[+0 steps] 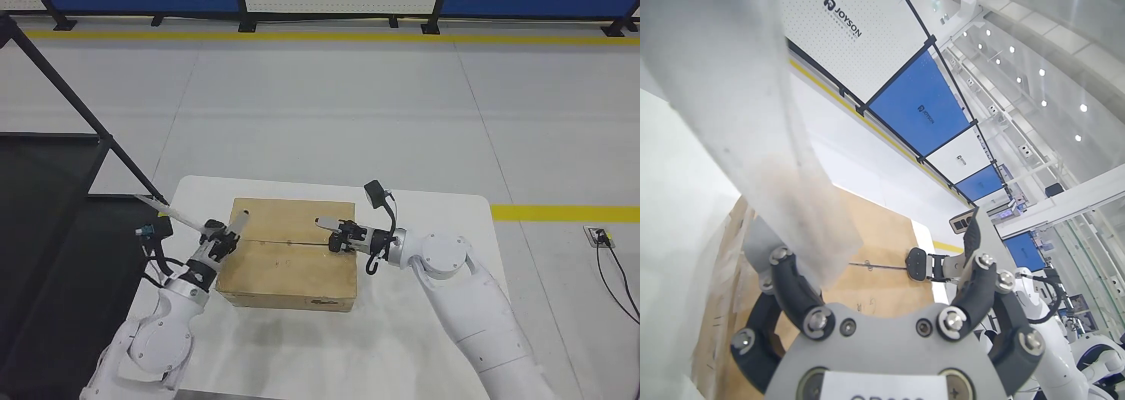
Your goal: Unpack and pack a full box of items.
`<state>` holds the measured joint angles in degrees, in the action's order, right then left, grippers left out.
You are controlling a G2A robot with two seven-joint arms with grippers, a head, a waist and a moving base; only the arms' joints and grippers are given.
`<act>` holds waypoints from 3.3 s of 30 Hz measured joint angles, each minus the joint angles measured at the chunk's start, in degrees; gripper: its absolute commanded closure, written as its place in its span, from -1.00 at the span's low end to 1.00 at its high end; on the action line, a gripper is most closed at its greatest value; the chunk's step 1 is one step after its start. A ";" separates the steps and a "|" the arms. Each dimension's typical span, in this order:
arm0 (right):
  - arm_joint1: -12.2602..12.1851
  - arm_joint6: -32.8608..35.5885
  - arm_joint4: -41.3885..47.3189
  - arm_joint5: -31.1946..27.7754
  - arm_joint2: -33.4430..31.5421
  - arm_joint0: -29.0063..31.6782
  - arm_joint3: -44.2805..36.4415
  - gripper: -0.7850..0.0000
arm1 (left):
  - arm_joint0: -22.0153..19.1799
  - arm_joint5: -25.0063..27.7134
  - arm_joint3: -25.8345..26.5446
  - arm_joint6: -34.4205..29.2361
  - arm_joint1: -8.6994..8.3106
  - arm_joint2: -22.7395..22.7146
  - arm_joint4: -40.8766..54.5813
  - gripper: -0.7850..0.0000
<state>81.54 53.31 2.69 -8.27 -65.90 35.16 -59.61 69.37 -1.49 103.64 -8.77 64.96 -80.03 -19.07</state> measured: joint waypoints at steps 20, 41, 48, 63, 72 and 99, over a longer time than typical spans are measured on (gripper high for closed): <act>-0.36 -0.92 -0.94 0.11 0.11 2.44 -3.76 -1.00 | -5.60 -1.19 -7.12 -0.83 1.74 7.17 -3.84 -1.00; -1.68 -1.47 -0.93 1.28 -0.62 5.61 -8.91 -1.00 | -5.62 2.23 -7.60 -2.26 2.33 8.81 -10.55 -1.00; -1.97 -1.64 -0.57 0.89 -0.70 5.65 -9.05 -1.00 | -4.79 2.76 -5.76 -1.65 2.50 8.58 -11.59 -1.00; -2.83 -1.90 0.16 0.21 -1.55 7.08 -9.80 -1.00 | -5.06 2.91 -6.29 -0.73 3.14 10.83 -18.82 -1.00; -3.23 -1.94 0.67 0.02 -1.63 7.44 -10.02 -1.00 | -6.76 2.51 -8.16 -2.23 3.73 12.21 -20.07 -1.00; -4.03 -2.33 2.65 -1.74 -1.30 7.02 -8.43 -1.00 | -5.40 1.56 -7.36 -0.15 4.09 10.87 -18.50 -1.00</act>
<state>77.51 50.99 5.33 -10.01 -67.20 42.18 -68.04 63.97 0.07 96.29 -8.91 69.06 -69.15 -37.57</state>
